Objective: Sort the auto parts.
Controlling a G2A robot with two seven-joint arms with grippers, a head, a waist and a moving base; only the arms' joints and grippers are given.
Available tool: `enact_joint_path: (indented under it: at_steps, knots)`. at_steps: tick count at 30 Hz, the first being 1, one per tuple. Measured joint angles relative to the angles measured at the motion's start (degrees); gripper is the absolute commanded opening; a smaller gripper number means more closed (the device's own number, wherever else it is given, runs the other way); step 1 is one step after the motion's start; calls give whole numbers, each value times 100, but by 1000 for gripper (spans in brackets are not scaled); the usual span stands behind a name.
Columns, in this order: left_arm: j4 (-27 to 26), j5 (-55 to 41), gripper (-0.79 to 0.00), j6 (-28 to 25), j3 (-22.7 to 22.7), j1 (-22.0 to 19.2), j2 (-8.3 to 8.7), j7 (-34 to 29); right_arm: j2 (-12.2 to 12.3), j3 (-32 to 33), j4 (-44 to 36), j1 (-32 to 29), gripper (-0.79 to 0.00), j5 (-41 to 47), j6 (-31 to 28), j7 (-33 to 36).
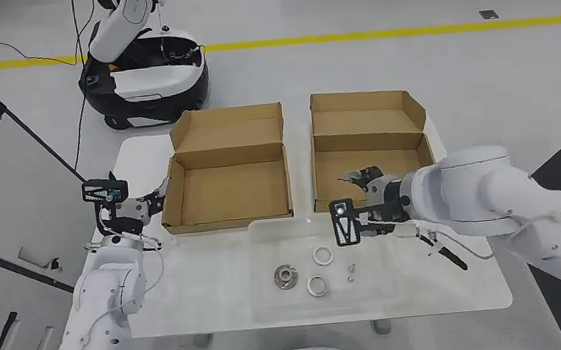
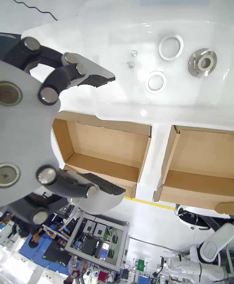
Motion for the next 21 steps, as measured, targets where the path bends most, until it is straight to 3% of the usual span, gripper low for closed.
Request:
enact_joint_path:
  at_steps: [9, 15, 21]
  knots:
    - [0, 0, 0, 0, 0, 0, 0, 0, 556, -2004, -20, 1909, 0, 579, -207, -209]
    - [0, 0, 0, 0, 0, 0, 0, 0, 571, -3034, -30, 2843, 0, 1131, -71, -74]
    - [0, 0, 0, 0, 0, 0, 0, 0, 409, -3483, 4, 3266, 0, 1980, 330, 326]
